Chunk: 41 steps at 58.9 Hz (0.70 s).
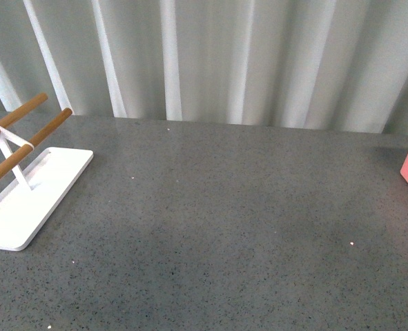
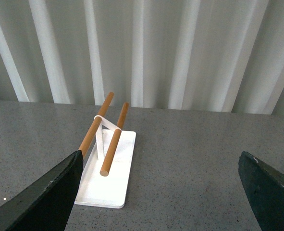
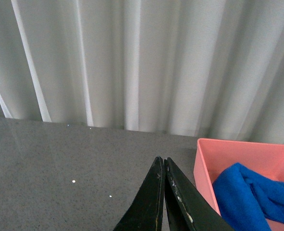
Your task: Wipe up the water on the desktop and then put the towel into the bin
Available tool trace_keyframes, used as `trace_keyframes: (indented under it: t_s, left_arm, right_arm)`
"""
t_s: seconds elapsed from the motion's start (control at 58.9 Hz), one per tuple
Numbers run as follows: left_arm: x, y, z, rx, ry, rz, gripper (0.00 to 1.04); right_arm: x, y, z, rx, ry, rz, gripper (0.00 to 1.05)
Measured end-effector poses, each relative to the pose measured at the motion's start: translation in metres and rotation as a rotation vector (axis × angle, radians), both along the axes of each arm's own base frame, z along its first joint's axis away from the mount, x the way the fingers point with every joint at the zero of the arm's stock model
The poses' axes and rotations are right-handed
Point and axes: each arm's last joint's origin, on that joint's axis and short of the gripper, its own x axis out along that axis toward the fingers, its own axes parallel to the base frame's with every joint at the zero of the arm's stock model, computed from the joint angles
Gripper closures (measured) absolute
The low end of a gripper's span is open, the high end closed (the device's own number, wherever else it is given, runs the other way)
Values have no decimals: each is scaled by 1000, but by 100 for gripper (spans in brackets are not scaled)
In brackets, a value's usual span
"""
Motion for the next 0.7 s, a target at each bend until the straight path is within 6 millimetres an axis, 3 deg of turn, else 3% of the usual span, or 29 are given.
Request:
trace_keyframes:
  t_s: [0.696]
  left_arm:
    - [0, 0, 0, 0, 0, 0, 7]
  right_arm:
    - [-39, 0, -30, 11, -11, -2, 101]
